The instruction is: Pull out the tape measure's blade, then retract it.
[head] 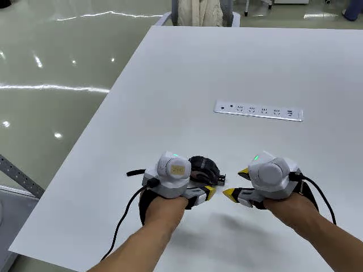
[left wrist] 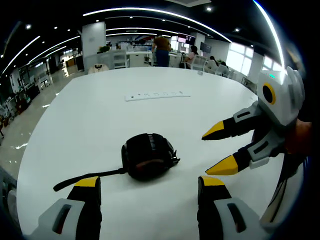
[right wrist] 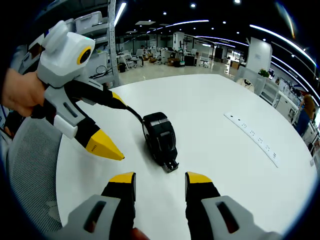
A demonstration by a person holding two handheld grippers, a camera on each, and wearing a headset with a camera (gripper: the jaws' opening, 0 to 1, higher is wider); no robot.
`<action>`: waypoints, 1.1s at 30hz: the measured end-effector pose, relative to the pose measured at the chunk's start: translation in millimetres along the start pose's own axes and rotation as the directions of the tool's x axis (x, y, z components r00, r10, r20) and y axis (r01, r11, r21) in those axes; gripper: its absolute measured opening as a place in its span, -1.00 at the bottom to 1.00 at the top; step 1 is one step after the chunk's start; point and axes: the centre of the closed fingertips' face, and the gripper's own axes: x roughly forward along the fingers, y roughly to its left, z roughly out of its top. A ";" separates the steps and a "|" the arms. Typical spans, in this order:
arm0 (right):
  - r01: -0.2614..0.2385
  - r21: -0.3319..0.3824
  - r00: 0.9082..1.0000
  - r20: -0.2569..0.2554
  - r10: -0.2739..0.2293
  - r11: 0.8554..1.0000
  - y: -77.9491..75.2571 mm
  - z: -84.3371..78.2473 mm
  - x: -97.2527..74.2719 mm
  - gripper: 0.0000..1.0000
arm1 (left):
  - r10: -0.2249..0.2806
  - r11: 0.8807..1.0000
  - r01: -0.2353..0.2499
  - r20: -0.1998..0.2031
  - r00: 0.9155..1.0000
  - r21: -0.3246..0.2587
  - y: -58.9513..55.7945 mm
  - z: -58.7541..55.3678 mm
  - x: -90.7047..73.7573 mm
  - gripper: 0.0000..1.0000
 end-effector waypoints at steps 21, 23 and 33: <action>0.055 0.116 0.997 0.043 -0.061 0.992 26.2 -3.7 -41.8 -0.04 | -0.042 0.999 0.042 0.010 0.999 0.026 -0.4 -24.1 -27.8 0.68; 0.060 0.126 0.997 0.046 -0.067 0.990 28.7 -3.0 -46.5 -0.03 | -0.048 0.999 0.048 0.019 0.999 0.015 -1.8 -23.7 -31.1 0.70; 0.076 0.147 0.995 0.051 -0.084 0.986 35.6 -3.6 -63.5 0.08 | -0.058 0.998 0.058 0.059 0.997 -0.007 -3.7 -20.1 -43.7 0.77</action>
